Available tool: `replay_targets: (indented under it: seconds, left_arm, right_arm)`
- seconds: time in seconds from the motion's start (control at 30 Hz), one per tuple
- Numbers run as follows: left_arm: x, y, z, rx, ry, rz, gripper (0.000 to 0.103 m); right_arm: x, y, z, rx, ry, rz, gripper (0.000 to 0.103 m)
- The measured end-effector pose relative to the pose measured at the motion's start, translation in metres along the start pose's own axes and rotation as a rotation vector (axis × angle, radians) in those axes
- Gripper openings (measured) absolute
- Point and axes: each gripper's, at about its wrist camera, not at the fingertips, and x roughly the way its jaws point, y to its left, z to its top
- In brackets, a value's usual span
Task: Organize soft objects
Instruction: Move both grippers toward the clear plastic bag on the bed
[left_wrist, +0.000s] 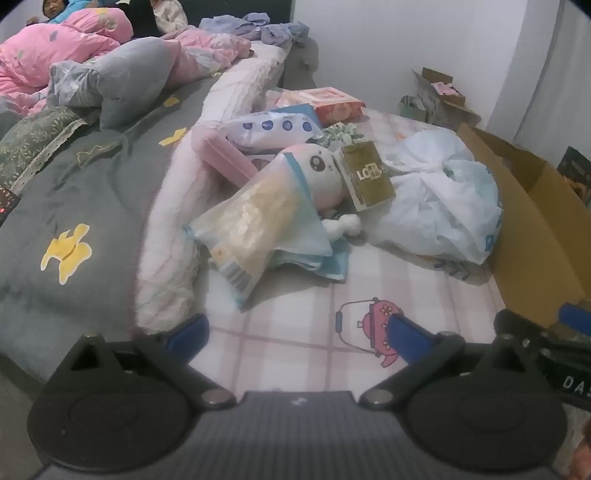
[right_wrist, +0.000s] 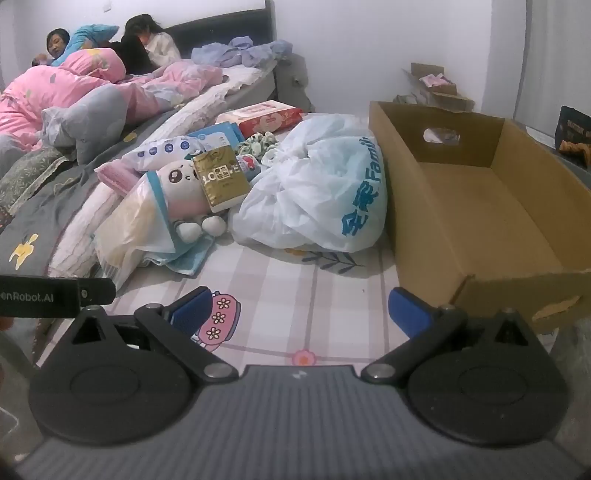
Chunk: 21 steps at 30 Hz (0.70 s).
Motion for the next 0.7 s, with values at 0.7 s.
replay_targets:
  seconds: [0.7]
  left_arm:
    - [0.003,-0.005,-0.003,0.026,0.036,0.007,0.102]
  right_arm:
    - [-0.001,-0.004,0.001,0.002,0.009,-0.014,0.102]
